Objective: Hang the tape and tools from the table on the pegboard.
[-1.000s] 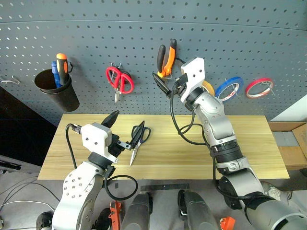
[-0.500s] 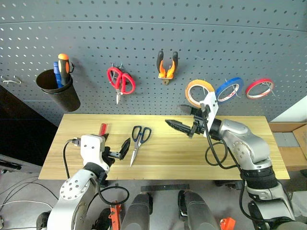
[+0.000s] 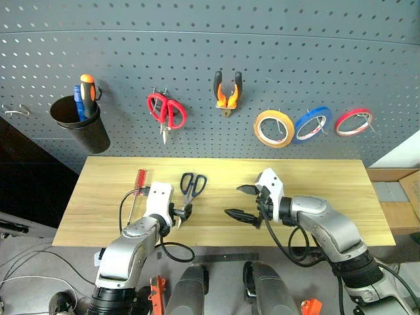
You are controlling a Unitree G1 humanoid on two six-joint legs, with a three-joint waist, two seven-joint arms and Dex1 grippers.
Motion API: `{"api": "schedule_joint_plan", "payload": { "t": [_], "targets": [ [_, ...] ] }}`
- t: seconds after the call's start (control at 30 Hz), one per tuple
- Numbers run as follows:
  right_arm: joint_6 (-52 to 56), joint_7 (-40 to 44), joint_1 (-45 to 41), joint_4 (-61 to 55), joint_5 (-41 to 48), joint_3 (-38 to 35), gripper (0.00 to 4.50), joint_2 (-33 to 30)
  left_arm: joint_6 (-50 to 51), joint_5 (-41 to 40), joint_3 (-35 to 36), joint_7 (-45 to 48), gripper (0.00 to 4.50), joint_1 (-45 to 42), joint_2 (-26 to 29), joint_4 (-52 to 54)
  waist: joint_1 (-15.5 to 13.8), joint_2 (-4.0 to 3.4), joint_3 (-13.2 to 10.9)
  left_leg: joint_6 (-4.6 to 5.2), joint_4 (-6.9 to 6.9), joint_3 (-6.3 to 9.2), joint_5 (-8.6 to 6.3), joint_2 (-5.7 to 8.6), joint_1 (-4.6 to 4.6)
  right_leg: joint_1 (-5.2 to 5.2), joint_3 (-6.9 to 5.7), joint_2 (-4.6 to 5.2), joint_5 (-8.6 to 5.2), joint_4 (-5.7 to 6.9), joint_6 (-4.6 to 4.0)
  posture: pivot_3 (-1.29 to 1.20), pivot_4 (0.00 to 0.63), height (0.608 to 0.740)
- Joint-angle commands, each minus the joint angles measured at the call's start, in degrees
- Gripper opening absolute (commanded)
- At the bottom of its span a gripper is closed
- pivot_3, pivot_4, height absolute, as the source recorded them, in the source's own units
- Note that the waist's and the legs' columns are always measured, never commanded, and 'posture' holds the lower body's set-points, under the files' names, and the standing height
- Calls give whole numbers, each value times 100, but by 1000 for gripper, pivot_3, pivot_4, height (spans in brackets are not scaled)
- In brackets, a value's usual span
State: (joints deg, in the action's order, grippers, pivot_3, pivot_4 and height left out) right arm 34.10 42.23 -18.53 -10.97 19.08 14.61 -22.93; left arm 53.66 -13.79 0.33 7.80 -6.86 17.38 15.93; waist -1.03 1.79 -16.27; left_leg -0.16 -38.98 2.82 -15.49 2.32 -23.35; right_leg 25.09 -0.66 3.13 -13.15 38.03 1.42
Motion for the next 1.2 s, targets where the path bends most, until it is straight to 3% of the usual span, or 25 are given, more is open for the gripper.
{"api": "schedule_joint_plan", "payload": {
  "t": [0.03,0.47,0.83,0.93,1.2],
  "targets": [
    [-310,-95,83,-69,-25,-150,4467,126,109,113,-27,-54,4500,-243,-62,-231,-7,0,0,0,0,0,0,0,0,-1,0,0,0,0,0,53,269,740],
    [-378,-159,202,-10,-66,-143,4467,174,229,456,-648,107,4500,-1381,-308,-1830,-9,1,0,-2,0,-1,1,2,0,-1,-1,2,0,1,0,41,269,740],
    [-363,-228,251,-43,-140,-142,4467,143,449,645,-461,-84,4500,-1771,-558,-2705,8,-4,10,-3,-1,-3,1,2,11,-12,2,3,0,3,0,30,270,740],
    [-372,-230,250,-27,-164,-157,4500,147,608,679,-486,-57,3928,-1704,-504,-2526,36,-5,10,7,4,-2,-5,2,37,-42,1,2,0,-2,1,31,268,740],
    [-345,-268,80,151,-215,-202,4500,186,958,741,-423,-41,1136,-1411,-359,-2058,99,-5,11,12,6,4,-9,2,61,-75,-3,3,-1,-10,2,35,270,740]
  ]
}}
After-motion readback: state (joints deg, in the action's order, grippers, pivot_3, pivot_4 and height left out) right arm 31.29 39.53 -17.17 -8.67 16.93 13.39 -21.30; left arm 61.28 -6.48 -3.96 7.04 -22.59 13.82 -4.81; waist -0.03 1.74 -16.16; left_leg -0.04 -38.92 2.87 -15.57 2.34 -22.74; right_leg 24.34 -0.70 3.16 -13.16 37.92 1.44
